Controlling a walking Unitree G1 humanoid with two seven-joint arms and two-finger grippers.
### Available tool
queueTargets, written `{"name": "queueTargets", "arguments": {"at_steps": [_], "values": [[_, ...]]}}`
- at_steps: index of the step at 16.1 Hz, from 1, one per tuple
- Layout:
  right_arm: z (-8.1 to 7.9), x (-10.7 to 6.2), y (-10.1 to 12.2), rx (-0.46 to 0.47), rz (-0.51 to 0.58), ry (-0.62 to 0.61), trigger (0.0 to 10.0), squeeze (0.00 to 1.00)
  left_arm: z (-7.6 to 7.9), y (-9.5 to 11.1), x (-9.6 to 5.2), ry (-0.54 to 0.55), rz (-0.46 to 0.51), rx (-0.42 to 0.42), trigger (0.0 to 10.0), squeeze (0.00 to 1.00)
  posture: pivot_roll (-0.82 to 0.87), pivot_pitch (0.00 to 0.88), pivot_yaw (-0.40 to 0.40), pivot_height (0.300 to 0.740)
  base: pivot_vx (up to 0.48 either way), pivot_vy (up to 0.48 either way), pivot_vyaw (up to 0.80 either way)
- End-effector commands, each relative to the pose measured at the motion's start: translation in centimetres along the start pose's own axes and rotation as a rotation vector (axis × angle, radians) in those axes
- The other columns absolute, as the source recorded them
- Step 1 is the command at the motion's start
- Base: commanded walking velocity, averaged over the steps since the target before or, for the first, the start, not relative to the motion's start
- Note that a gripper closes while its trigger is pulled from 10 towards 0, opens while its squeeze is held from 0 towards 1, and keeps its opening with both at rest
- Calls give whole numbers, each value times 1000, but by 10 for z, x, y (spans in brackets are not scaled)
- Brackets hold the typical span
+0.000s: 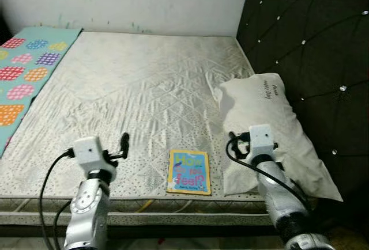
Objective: Clean up the room
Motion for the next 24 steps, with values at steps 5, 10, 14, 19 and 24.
{"name": "queueTargets", "arguments": {"at_steps": [5,10,14,19,24], "values": [[18,-19,-4,103,51,-91,10000,0,-42,-5,-26,124,-23,-56,10000,0,-113,0,-26,740,0,0,0],[3,-22,-13,179,12,-34,10000,0,-47,-17,-23,119,-83,-74,10000,0,-120,0,-17,740,0,0,0],[2,-22,-2,127,53,-29,10000,0,-46,-18,-16,161,-103,-31,10000,0,-112,0,-24,740,0,0,0],[3,-17,3,130,43,-55,10000,0,-47,-14,-6,209,-102,26,10000,0,-117,0,-6,740,0,0,0],[23,-22,5,124,58,-148,10000,0,2,11,5,42,-3,83,10000,0,-142,0,2,740,0,0,0]]}}
Point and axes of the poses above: a point about 5 cm out from each wrist's last joint towards the gripper, its own x axis pointing out of the wrist towards the gripper, its own y axis along the axis of the wrist's last joint, z = x × y, the point moved 4 cm from there along x, pointing out of the wrist towards the gripper, and after that the axes turned 13 degrees about -x, right-handed, at the moved point
